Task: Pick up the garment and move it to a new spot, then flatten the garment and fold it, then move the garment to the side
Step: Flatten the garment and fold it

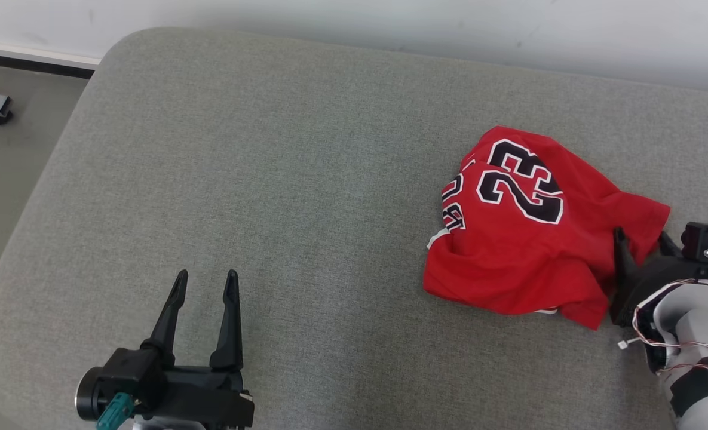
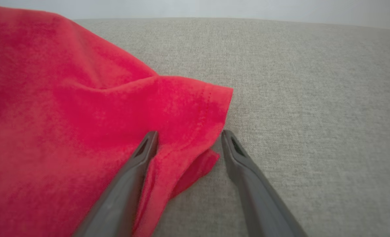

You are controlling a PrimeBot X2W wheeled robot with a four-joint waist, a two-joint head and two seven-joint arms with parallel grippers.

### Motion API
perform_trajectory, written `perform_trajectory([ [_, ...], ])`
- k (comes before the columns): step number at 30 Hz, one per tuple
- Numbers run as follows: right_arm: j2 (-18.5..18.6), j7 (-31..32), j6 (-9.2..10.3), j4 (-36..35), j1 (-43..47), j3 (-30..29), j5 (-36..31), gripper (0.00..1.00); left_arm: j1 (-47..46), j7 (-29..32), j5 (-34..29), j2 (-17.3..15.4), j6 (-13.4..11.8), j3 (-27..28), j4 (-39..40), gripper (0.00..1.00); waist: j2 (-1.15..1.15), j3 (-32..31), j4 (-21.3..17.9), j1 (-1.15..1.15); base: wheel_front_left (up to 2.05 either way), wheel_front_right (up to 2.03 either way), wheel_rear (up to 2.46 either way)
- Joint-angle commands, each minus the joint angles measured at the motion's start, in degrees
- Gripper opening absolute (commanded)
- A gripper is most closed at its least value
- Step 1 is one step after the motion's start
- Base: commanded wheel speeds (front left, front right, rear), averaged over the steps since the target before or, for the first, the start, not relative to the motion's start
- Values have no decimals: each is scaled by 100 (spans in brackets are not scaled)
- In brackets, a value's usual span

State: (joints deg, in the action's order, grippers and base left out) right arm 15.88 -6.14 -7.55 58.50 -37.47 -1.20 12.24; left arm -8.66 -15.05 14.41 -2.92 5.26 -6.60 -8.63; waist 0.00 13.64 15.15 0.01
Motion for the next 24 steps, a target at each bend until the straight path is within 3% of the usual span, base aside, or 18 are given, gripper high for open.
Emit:
perform_trajectory([
  [1, -120, 10, 15, 126, 59, 49, 7, 71, -79, -17, 46, 5, -24, 15, -8, 100, 0, -11, 4, -1, 0, 0, 0],
  [2, -163, -27, 14, 201, 47, 69, 45, 0, -74, -17, 38, 5, -21, 23, -13, 100, 0, -24, -5, -1, 0, 0, 0],
  [11, 172, -663, 15, 320, -148, 164, 292, 0, 82, -17, -87, 4, 12, 213, -49, 100, 0, -338, -297, -1, 0, 0, 0],
  [24, 1499, -776, 15, -829, 159, 670, 756, 0, 430, -17, -185, 3, 68, 448, -37, 100, 0, -887, -716, -1, 0, 0, 0],
])
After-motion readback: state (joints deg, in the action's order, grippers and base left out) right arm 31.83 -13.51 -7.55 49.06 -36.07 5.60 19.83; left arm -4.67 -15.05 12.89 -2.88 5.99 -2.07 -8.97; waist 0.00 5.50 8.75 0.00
